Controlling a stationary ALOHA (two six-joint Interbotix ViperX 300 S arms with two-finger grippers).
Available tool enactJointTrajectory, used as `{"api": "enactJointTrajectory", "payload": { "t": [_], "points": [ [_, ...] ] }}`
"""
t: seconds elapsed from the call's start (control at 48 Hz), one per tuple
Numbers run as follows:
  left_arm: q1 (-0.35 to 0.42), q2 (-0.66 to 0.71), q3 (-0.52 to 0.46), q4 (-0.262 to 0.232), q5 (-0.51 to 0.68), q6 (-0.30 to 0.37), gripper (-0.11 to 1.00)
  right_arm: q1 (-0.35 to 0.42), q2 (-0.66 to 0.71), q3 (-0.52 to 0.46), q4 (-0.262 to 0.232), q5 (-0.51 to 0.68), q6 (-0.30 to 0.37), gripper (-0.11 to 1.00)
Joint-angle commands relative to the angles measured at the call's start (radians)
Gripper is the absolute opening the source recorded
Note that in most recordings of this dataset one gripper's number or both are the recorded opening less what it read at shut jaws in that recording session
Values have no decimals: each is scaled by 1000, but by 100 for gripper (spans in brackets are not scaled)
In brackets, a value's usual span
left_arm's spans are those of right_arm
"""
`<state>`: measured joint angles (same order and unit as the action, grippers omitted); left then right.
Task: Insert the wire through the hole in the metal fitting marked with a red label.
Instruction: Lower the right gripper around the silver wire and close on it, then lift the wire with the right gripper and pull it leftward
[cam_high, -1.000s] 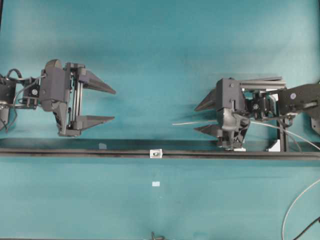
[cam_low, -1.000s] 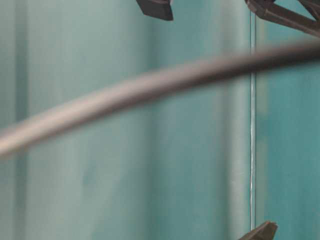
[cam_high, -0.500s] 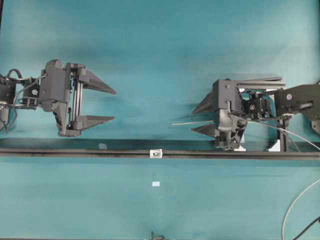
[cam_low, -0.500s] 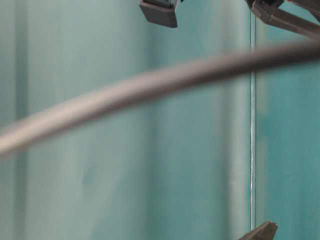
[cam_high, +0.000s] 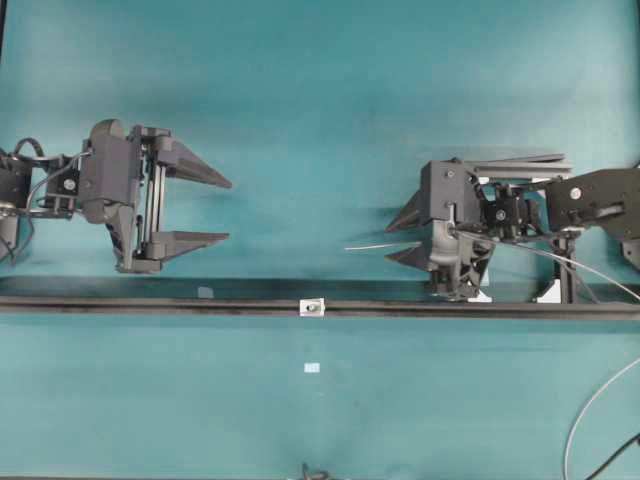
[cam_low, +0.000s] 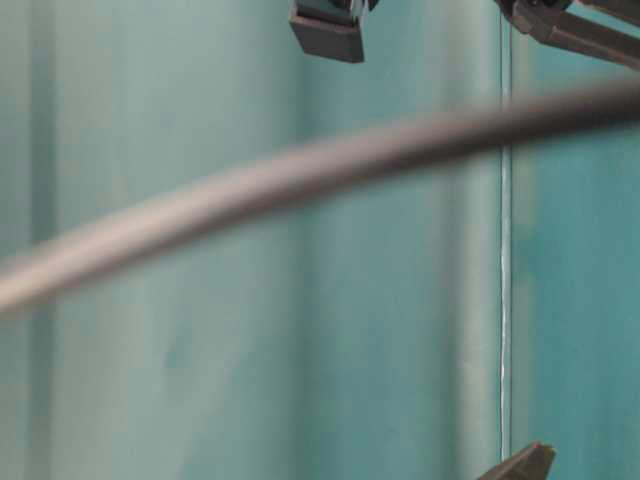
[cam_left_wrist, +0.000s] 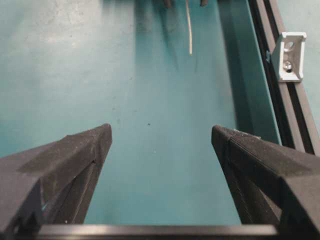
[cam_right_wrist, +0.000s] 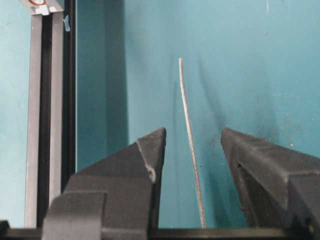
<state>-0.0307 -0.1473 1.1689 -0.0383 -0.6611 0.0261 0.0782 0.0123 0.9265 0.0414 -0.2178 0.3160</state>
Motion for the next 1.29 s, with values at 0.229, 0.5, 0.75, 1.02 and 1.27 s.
{"api": "enactJointTrajectory", "payload": {
  "t": [0.229,0.5,0.75,1.02,1.27],
  "points": [
    [-3,-5,-8,2,-6,-2,62,2,-9,-18,0,-3,2,50],
    [-5,-5,-6,2,-5,-2,62,2,-9,-14,0,-3,0,9],
    [-3,-5,-6,2,-3,-2,62,2,-9,-5,0,-9,0,-1],
    [-3,-6,-6,2,-3,-2,62,2,-9,-2,-2,-51,-2,-1],
    [-3,-38,-6,0,3,0,61,-5,-44,-5,-20,-48,-11,-1]
  ]
}}
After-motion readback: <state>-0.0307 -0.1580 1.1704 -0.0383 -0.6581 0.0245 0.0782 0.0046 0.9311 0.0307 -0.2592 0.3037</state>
